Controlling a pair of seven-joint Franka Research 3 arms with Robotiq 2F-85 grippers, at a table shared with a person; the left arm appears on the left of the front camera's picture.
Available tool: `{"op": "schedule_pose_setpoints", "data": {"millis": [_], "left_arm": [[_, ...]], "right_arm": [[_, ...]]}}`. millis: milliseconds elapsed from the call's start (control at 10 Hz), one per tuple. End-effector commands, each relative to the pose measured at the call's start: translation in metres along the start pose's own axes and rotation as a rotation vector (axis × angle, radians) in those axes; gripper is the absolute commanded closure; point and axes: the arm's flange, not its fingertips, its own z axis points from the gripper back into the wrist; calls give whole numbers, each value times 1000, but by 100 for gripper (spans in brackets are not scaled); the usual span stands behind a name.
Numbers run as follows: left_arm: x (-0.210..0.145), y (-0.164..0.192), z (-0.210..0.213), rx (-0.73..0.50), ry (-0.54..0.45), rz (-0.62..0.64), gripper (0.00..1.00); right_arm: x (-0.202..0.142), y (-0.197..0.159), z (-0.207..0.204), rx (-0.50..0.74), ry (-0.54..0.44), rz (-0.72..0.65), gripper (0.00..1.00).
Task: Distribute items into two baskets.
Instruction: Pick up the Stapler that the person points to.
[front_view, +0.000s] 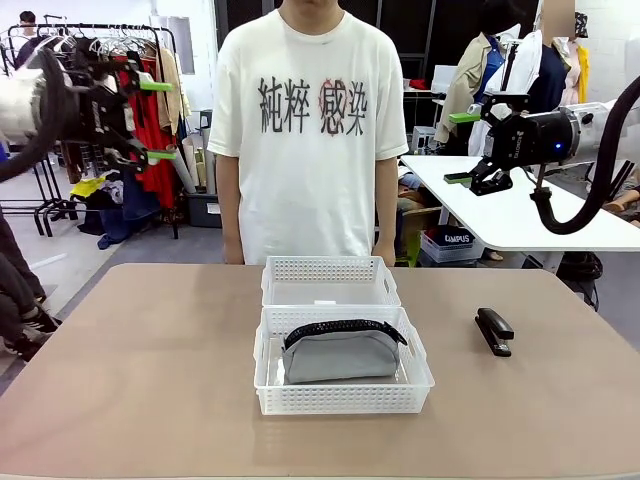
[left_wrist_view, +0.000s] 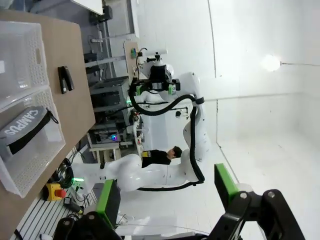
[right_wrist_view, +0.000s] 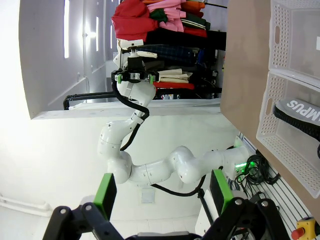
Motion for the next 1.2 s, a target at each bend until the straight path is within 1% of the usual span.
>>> {"op": "schedule_pose_setpoints", "data": {"millis": [0, 100, 200, 300, 1100], "left_arm": [[2, 0, -17, -68, 8, -46, 0], [5, 0, -17, -75, 14, -43, 0], [14, 6, -17, -11, -6, -70, 0], [3, 3, -20, -43, 23, -19, 0], [3, 3, -20, -43, 23, -19, 0]], "right_arm": [[-1, 2, 0, 0, -1, -3, 0], [-1, 2, 0, 0, -1, -3, 0], [-1, 2, 0, 0, -1, -3, 0], [-1, 2, 0, 0, -1, -3, 0], [-1, 2, 0, 0, -1, -3, 0]]}}
